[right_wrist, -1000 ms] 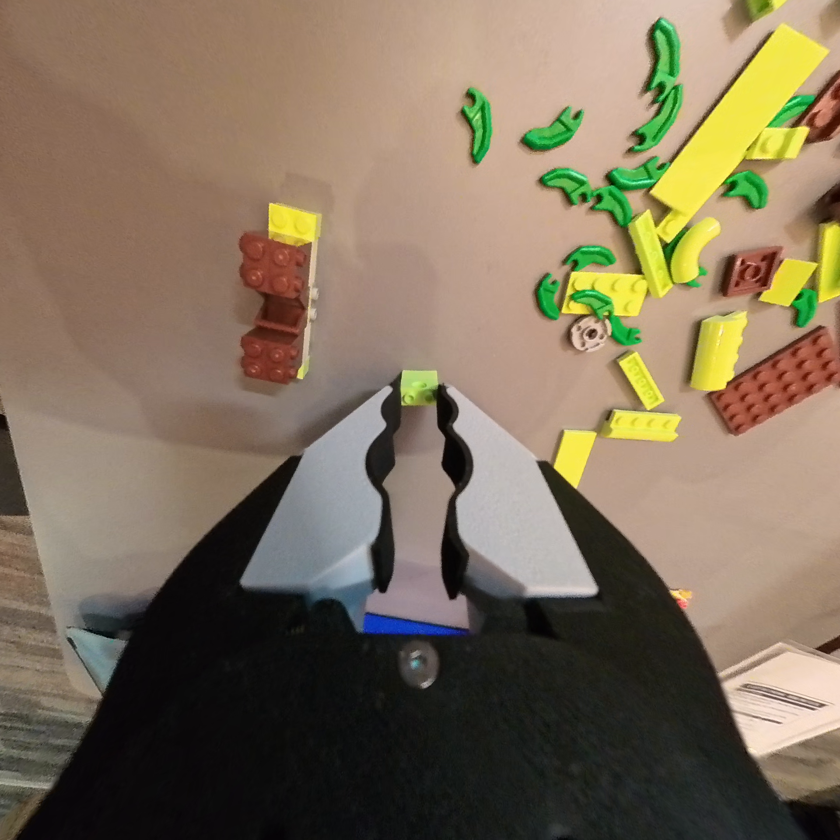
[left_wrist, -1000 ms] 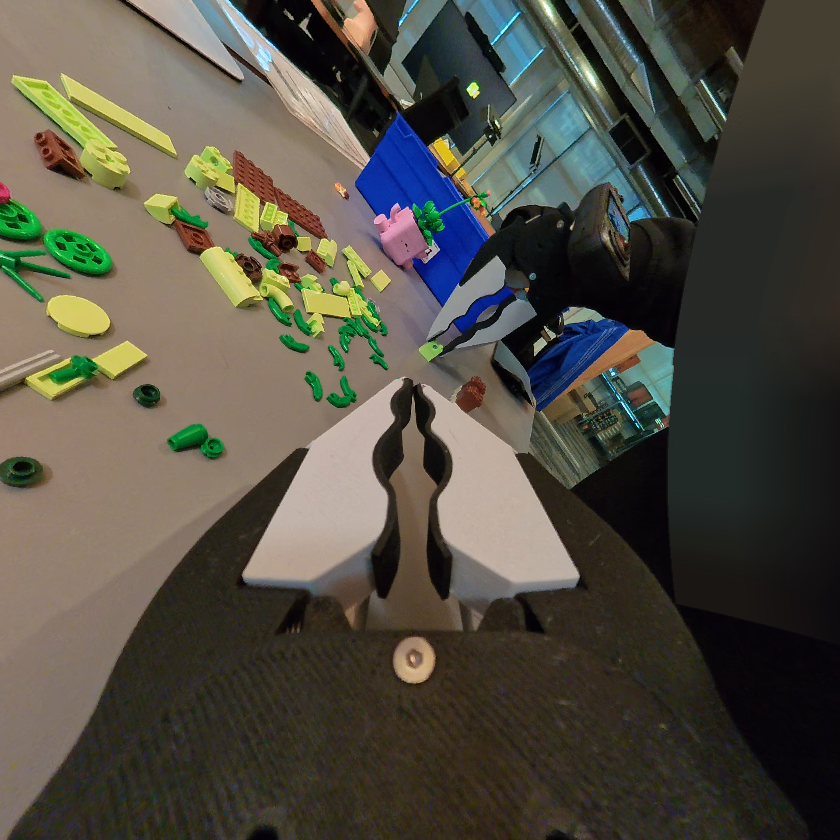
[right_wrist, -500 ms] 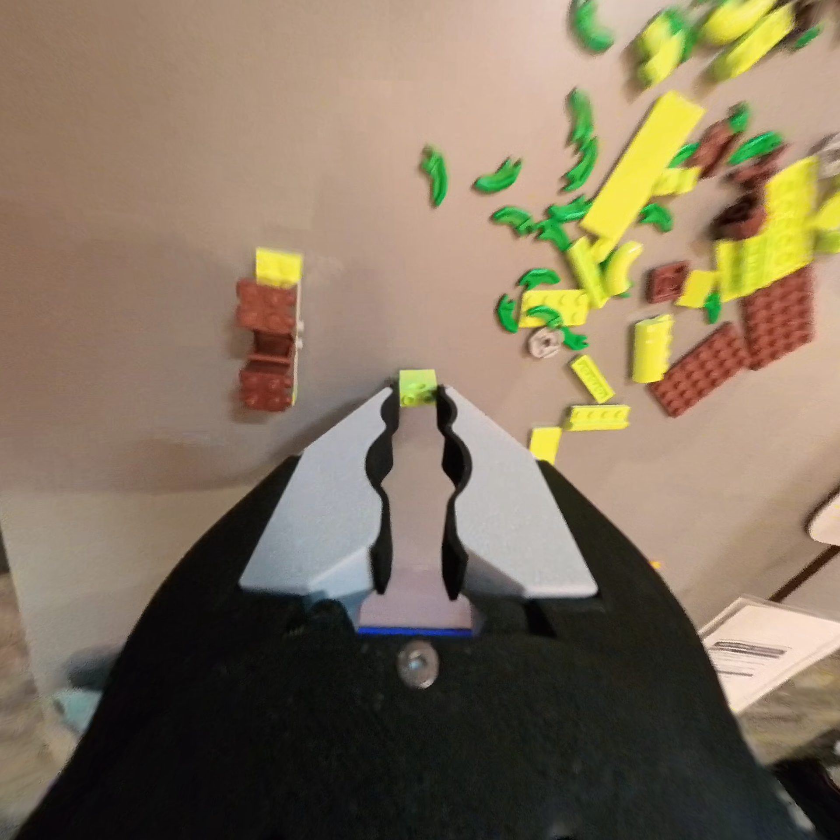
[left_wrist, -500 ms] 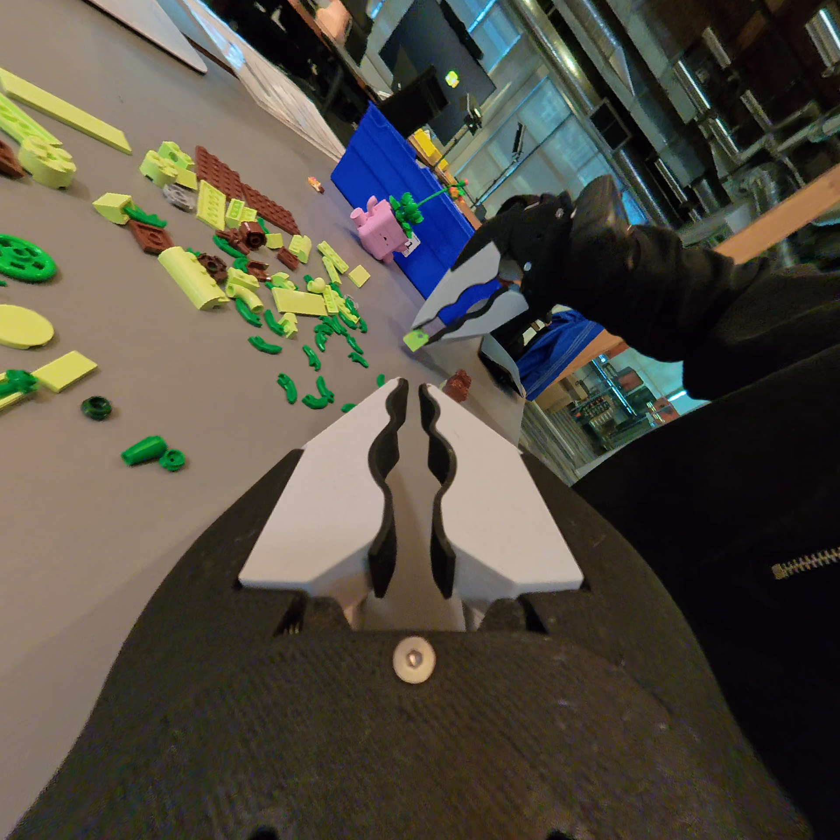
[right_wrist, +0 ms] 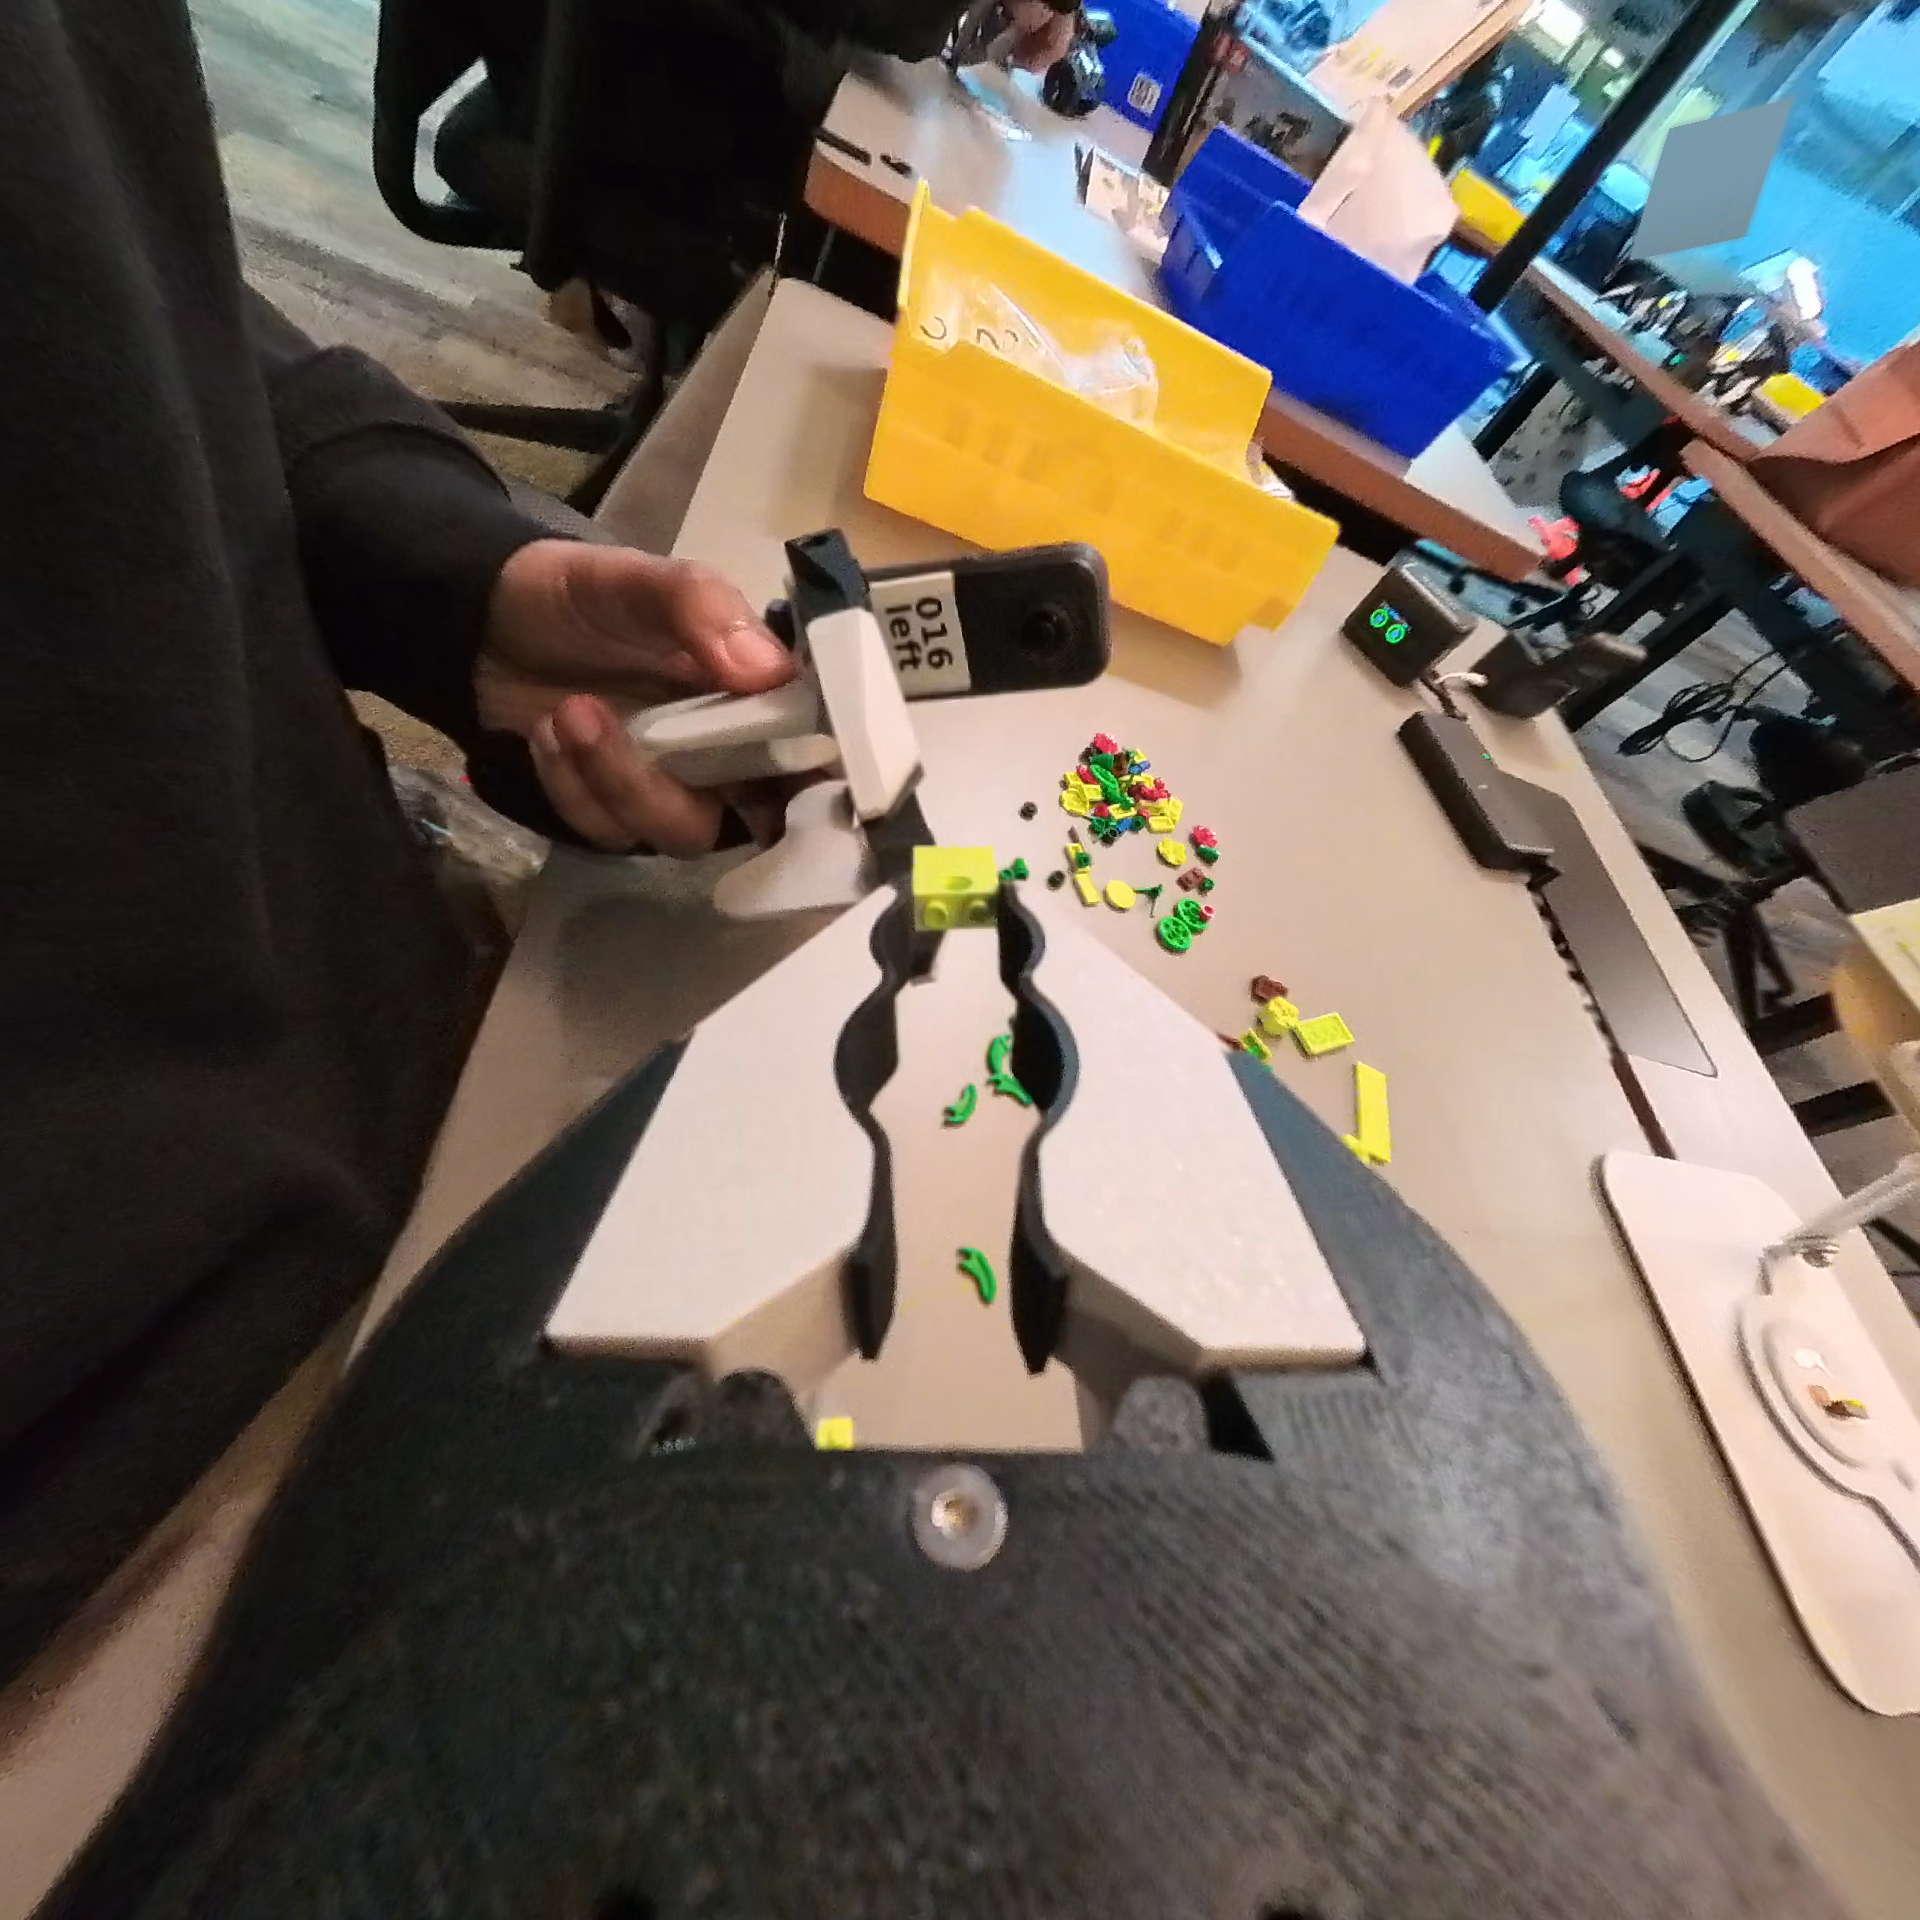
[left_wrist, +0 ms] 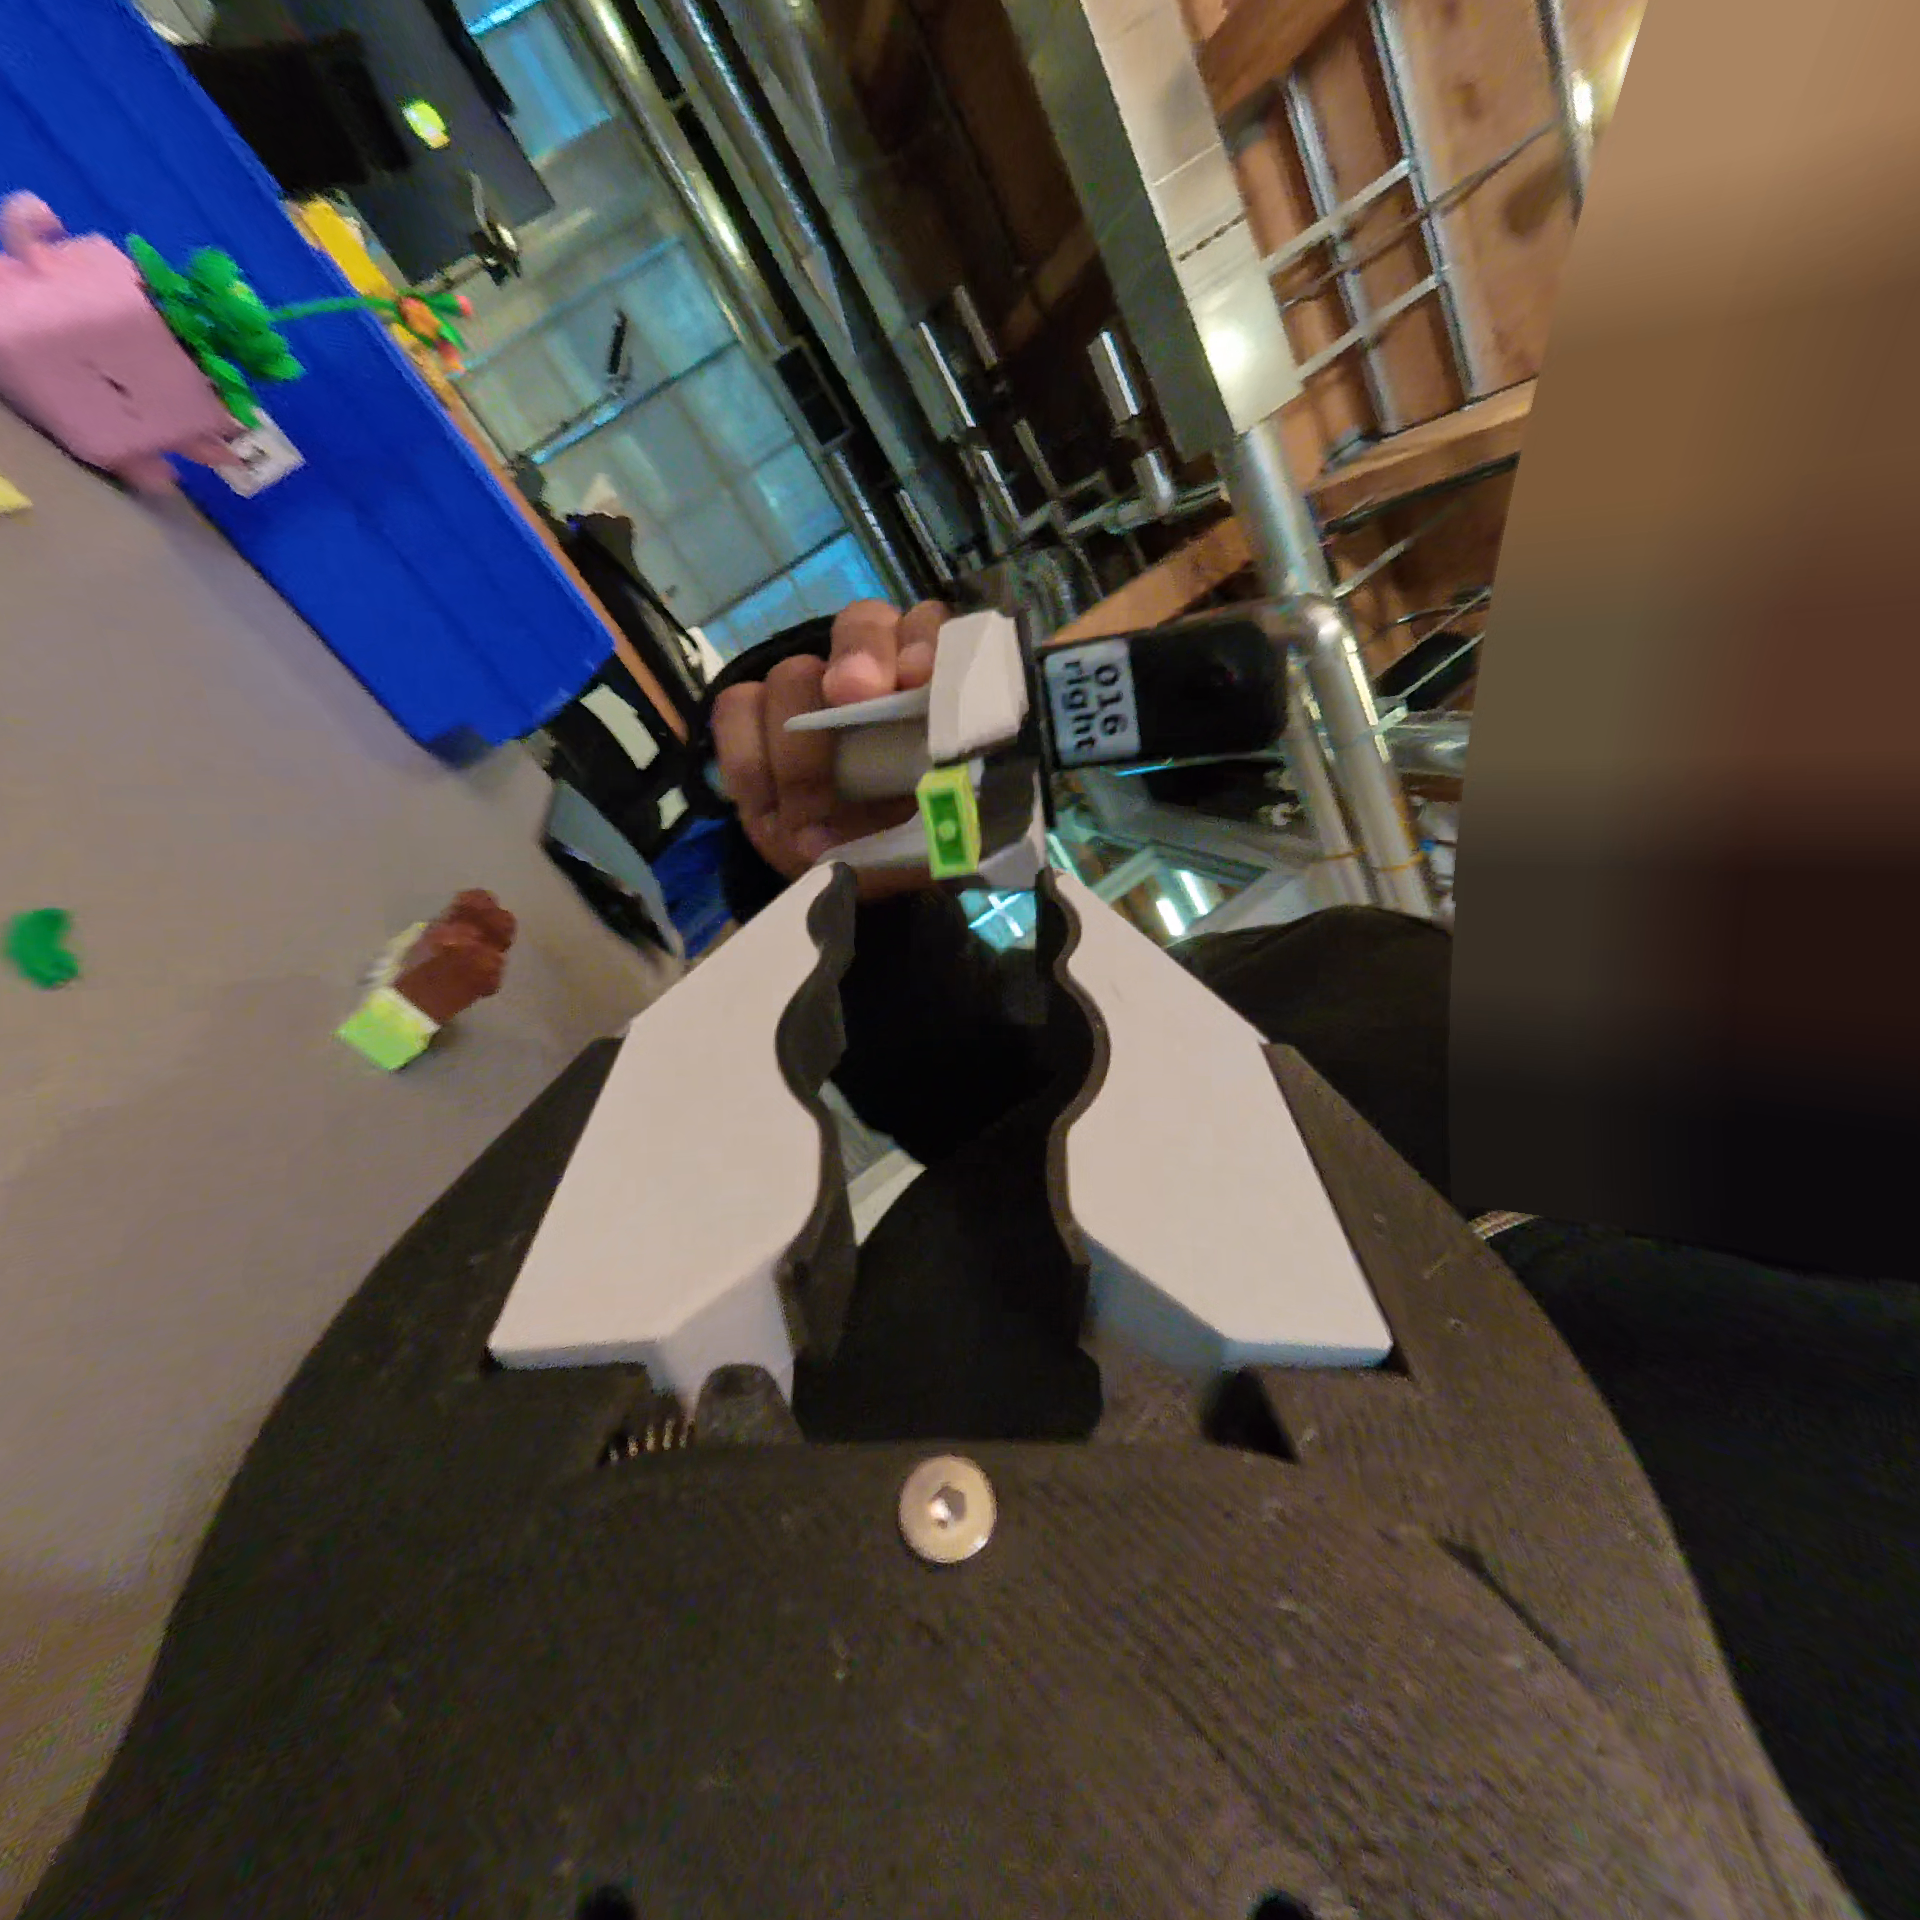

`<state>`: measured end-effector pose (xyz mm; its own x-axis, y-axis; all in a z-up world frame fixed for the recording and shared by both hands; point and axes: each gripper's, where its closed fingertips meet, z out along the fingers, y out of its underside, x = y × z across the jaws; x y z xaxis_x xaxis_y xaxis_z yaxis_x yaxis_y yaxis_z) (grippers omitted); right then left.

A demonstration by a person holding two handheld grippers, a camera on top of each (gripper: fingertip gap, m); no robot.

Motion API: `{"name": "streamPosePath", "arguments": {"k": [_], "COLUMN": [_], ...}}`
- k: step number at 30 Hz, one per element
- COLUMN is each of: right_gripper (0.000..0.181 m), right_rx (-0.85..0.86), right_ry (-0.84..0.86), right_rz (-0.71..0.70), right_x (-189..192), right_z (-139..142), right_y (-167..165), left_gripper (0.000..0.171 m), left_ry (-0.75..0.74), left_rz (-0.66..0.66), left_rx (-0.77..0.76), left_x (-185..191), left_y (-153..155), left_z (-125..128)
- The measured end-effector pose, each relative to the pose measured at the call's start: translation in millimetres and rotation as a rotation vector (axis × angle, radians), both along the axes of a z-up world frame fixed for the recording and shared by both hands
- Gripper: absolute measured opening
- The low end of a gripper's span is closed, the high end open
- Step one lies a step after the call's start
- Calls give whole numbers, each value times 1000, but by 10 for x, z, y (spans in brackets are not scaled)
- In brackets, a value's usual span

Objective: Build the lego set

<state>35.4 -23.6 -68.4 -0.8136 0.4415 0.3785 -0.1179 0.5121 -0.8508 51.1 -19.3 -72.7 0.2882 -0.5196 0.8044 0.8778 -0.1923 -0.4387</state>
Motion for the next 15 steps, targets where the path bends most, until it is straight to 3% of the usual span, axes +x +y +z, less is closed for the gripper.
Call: {"name": "streamPosePath", "arguments": {"k": [5, 9, 15], "right_gripper": [14, 14, 14], "right_rx": [-13, -1, 43], "right_ry": [26, 44, 101], "right_rz": [-13, -32, -88], "right_x": [132, 198, 211], "right_z": [-48, -58, -87], "right_y": [-7, 18, 82], "left_gripper": [23, 6, 7], "left_ry": [-107, -115, -114], "left_rz": [-30, -50, -91], "left_rx": [50, 9, -19], "left_x": [25, 60, 134], "left_y": [18, 64, 105], "left_z": [92, 27, -21]}}
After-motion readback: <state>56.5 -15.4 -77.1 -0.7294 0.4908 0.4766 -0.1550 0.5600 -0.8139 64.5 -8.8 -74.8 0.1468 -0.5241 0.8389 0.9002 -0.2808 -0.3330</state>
